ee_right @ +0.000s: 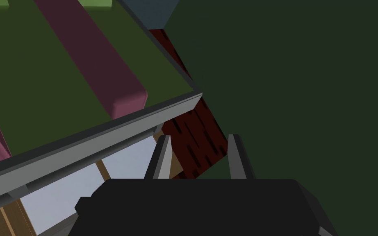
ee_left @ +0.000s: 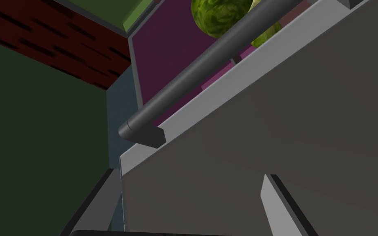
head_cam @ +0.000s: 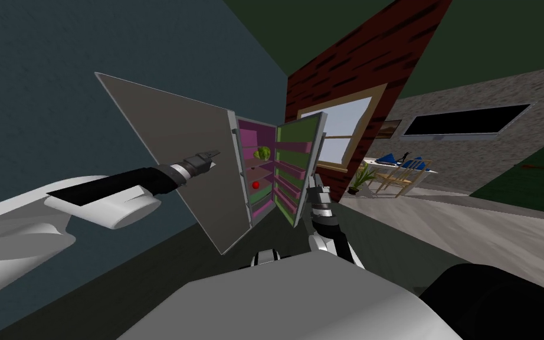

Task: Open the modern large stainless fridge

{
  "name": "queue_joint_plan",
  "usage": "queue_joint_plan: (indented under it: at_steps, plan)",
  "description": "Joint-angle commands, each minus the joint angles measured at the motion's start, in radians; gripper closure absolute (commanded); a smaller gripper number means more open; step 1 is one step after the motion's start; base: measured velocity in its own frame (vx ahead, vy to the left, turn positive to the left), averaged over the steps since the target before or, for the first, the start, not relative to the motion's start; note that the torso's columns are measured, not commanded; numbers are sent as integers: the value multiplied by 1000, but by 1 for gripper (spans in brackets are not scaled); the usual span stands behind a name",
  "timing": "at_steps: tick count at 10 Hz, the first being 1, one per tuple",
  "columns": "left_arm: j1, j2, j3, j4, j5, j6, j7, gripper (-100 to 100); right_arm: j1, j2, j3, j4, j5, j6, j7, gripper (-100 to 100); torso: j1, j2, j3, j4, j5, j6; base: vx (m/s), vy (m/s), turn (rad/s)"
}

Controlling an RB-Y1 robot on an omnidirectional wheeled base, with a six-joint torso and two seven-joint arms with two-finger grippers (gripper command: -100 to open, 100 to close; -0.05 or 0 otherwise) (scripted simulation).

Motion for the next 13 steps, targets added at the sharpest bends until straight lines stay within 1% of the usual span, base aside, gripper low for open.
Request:
queue_joint_plan:
  at_steps: [1,2,3,4,5,7,8,9,10,11,12,13]
  plan:
    - [-35,64,5,14,37,56,8,-100,0,0,0,0,0,0,0,0,-1,-1,0,0,0,0,39,-67,-9]
    - [-66,101,9,28,71,96,15,-100,0,0,0,0,0,0,0,0,0,0,0,0,0,0,48,-76,-18]
    - [-66,115,9,28,71,100,15,-100,0,0,0,0,0,0,0,0,-1,0,0,0,0,0,44,-70,-7]
    - [-98,152,12,45,106,138,22,-100,0,0,0,0,0,0,0,0,0,0,0,0,0,0,51,-74,-13]
    - [-98,164,12,45,106,144,22,-100,0,0,0,0,0,0,0,0,-1,0,0,0,0,0,40,-68,-7]
    - [-159,236,17,82,175,209,36,-100,0,0,0,0,0,0,0,0,-1,0,0,0,0,0,88,-98,-10]
    - [-159,259,17,82,175,227,36,-100,0,0,0,0,0,0,0,0,-3,-3,-2,-1,-1,0,71,-99,1]
    - [-189,297,18,102,209,262,43,-100,0,0,0,0,0,0,0,0,-1,0,0,0,0,0,67,-104,-8]
    - [-189,304,18,102,209,267,43,-100,0,0,0,0,0,0,0,0,-1,1,1,0,0,0,65,-76,1]
    - [-218,343,19,121,243,306,49,-100,0,0,0,0,0,0,0,0,1,1,1,0,0,0,63,-69,-6]
    - [-247,374,19,141,276,330,56,-100,0,0,0,0,0,0,0,0,1,1,1,1,0,0,94,-105,-2]
    - [-247,388,19,141,276,343,56,-100,0,0,0,0,0,0,0,0,-2,-1,0,0,-1,0,71,-89,5]
